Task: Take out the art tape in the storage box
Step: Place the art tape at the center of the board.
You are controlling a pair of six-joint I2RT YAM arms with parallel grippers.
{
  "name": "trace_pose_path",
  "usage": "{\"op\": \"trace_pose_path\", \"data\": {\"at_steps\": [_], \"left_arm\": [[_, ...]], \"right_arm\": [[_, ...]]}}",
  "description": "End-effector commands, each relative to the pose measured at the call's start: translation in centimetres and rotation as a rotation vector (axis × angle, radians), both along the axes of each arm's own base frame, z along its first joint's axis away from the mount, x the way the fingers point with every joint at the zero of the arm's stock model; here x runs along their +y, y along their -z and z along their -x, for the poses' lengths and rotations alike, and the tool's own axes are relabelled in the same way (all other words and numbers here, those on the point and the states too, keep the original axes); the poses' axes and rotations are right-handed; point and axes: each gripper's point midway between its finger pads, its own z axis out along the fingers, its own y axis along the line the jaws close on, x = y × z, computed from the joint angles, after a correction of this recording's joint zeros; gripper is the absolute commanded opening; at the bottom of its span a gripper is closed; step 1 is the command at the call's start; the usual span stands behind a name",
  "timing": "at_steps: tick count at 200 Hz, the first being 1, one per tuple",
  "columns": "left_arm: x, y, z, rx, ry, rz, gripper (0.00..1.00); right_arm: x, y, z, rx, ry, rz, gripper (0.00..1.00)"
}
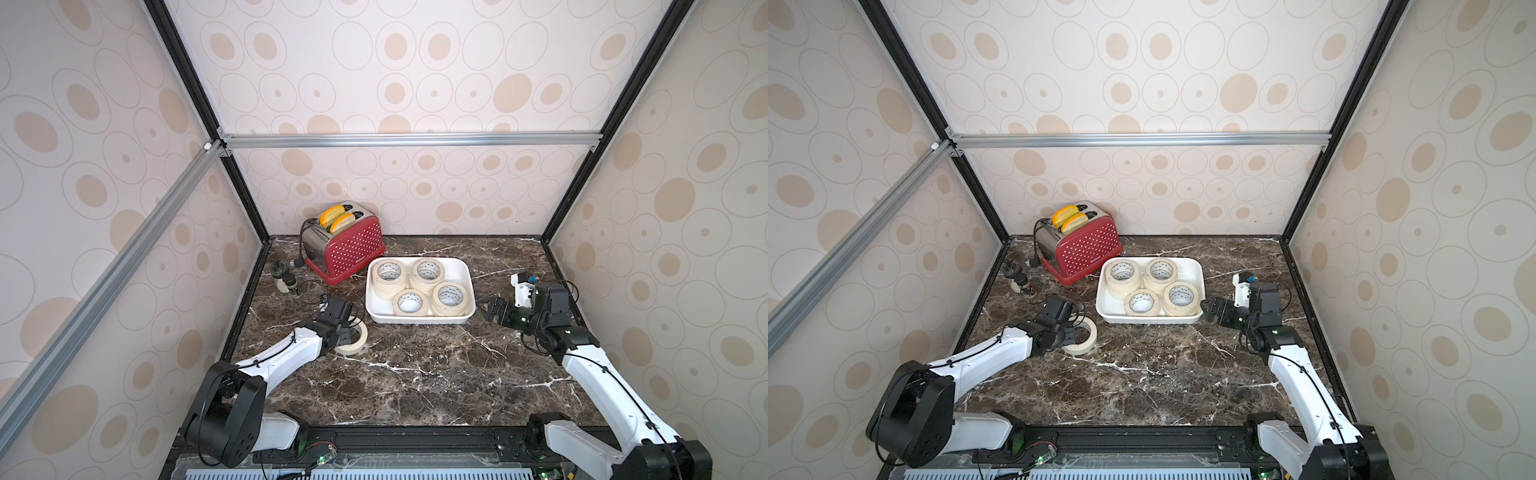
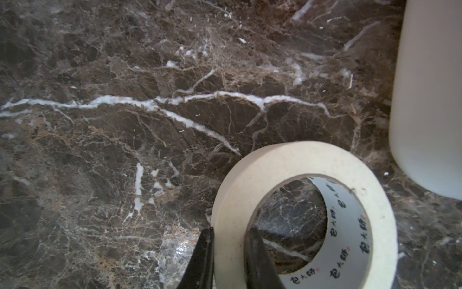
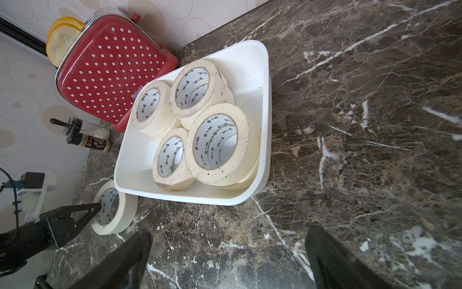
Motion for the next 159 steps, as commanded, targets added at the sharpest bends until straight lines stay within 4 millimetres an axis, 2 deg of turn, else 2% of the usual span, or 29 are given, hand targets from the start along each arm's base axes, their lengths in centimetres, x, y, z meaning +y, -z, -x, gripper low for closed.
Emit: {"op": "trace_pose_path", "data": {"at_steps": [1, 38, 73, 89, 124, 159], "left_arm": [[0.5, -0.4, -0.8, -0.049, -0.040, -0.003, 0.18], [0.8, -0.5, -0.7, -0.051, -0.046, -0.014, 0.32], [0.7, -1.7, -0.9, -0.073, -0.046, -0.005, 0.42], [0.3, -2.8, -1.3, -0.092, -0.024, 0.008, 0.48], [-2.0, -6.6, -2.8, -0.164, 0.069, 0.098, 0.68], [-5.1, -10.3, -4.4, -0.221, 0.149, 0.187, 0.77]], "right_arm": [[0.1, 0.2, 0.4, 0.006, -0.010, 0.009, 1.00], [0.1, 0.1, 0.5, 0.006, -0.020, 0.017, 1.00], [0.1, 0.0, 0.6, 0.004, -0.021, 0.017, 1.00], [0.1, -0.1, 0.6, 0.000, -0.022, 0.017, 1.00], [0.1, -0.2, 0.7, -0.003, -0.020, 0.014, 1.00], [0.1, -0.2, 1.0, -0.010, -0.011, -0.008, 1.00]]}}
